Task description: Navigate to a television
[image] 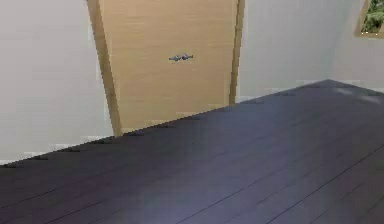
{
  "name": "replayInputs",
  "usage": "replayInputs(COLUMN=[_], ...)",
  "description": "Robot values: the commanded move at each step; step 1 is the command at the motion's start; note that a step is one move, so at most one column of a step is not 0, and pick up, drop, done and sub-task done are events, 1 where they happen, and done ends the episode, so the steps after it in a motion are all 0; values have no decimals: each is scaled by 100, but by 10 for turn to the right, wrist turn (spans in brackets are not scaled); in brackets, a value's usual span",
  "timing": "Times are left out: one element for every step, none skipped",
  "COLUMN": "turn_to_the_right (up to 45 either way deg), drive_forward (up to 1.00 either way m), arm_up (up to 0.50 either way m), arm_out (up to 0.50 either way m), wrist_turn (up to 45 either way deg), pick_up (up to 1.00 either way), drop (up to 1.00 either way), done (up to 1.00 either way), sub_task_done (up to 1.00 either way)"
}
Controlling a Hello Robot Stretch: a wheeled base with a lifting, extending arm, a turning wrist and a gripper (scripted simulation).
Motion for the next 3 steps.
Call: replayInputs(turn_to_the_right=[330,0,30], drive_forward=[0,100,0], arm_up=[0,0,0], arm_out=[0,0,0], wrist_turn=[0,0,0], pick_up=[0,0,0], drop=[0,0,0], done=[0,0,0], sub_task_done=[0,0,0])
